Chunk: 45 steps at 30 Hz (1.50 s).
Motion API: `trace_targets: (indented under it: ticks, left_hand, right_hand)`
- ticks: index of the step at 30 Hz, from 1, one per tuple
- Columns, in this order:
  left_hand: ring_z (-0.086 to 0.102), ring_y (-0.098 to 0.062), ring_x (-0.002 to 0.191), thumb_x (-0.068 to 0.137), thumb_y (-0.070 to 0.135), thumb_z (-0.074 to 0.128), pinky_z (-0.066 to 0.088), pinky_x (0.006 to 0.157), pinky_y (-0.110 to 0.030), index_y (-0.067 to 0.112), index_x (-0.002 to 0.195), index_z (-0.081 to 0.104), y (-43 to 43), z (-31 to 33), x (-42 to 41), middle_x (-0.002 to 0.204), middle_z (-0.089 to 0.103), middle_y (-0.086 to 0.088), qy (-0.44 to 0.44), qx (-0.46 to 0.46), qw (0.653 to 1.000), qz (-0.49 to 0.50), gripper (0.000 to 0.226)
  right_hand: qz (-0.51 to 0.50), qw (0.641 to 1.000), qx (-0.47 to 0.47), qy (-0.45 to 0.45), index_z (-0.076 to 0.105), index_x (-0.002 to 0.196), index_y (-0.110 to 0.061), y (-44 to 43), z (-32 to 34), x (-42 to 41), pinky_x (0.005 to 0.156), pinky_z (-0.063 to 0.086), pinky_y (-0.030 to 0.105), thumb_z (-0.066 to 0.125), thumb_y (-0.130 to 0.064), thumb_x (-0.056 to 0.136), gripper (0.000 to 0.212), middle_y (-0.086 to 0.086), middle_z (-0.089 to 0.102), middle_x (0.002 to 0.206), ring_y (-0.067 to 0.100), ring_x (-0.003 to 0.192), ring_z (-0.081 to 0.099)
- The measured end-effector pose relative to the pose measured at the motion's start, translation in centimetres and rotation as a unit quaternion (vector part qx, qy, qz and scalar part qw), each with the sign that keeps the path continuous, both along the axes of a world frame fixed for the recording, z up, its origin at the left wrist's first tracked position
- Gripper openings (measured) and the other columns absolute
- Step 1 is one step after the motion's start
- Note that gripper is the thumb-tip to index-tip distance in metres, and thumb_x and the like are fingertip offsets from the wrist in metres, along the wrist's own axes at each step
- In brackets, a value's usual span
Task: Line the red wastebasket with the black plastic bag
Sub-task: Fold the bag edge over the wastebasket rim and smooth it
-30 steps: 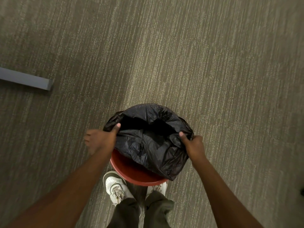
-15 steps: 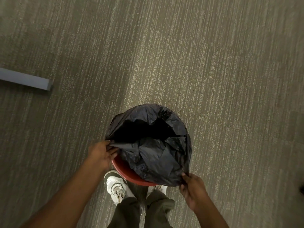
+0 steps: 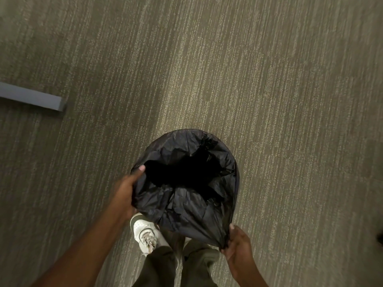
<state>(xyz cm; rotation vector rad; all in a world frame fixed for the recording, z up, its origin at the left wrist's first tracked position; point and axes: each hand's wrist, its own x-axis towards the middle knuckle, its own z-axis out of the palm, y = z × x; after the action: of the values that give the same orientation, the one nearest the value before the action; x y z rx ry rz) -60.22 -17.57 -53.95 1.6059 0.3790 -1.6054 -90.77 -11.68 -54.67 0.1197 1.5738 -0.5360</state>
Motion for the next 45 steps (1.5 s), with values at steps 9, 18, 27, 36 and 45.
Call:
trace_targets:
  ticks: [9,18,27,36,45]
  left_hand:
    - [0.064,-0.012,0.050,0.060,-0.014,0.068,0.048,0.038,-0.023,0.015,0.071,0.062,3.5,-1.5,0.6,0.067,0.066,-0.008,-0.279,0.063,0.932,-0.221,0.031]
    - [0.053,-0.007,0.033,0.063,-0.026,0.047,0.037,0.029,-0.013,0.010,0.057,0.053,5.1,-3.6,1.2,0.033,0.055,0.006,-0.223,0.106,0.944,-0.219,0.036]
    - [0.052,-0.022,0.049,0.076,-0.021,0.032,0.044,0.041,-0.023,0.006,0.097,0.055,6.2,-5.3,2.6,0.071,0.056,-0.015,-0.172,0.136,0.952,-0.215,0.041]
    - [0.066,-0.012,0.045,0.095,0.012,0.050,0.049,0.035,-0.018,0.013,0.075,0.058,7.9,-4.5,0.8,0.059,0.071,-0.005,-0.154,0.143,0.977,0.018,0.021]
    - [0.066,-0.018,0.092,0.098,0.039,0.038,0.058,0.074,-0.037,0.018,0.106,0.062,9.2,-5.2,-0.1,0.104,0.068,-0.003,-0.031,0.085,0.993,0.077,0.032]
  right_hand:
    - [0.146,0.989,0.014,0.022,0.064,0.090,0.002,0.6,-1.8,1.4,0.043,0.041,0.024,0.051,0.024,0.055,0.043,0.013,0.071,0.069,0.023,0.054,0.058]
    - [0.303,0.947,0.004,0.110,0.067,0.076,0.004,-0.3,-4.2,2.1,0.053,0.049,0.033,0.064,0.005,0.045,0.032,0.019,0.066,0.068,0.024,0.060,0.057]
    - [0.299,0.938,-0.065,0.164,0.053,0.049,-0.019,-0.5,-5.8,3.6,0.040,0.036,0.013,0.064,0.015,0.071,0.042,-0.014,0.050,0.042,0.002,0.046,0.040]
    - [0.121,0.991,0.044,0.034,0.063,0.098,-0.007,2.3,-4.3,5.4,0.063,0.048,0.037,0.060,0.006,0.080,0.022,0.011,0.065,0.073,0.023,0.064,0.055]
    - [0.038,0.994,0.104,-0.018,0.059,0.099,-0.006,2.4,-4.2,7.3,0.038,0.039,0.020,0.043,0.015,0.085,0.030,0.016,0.067,0.088,0.020,0.062,0.061]
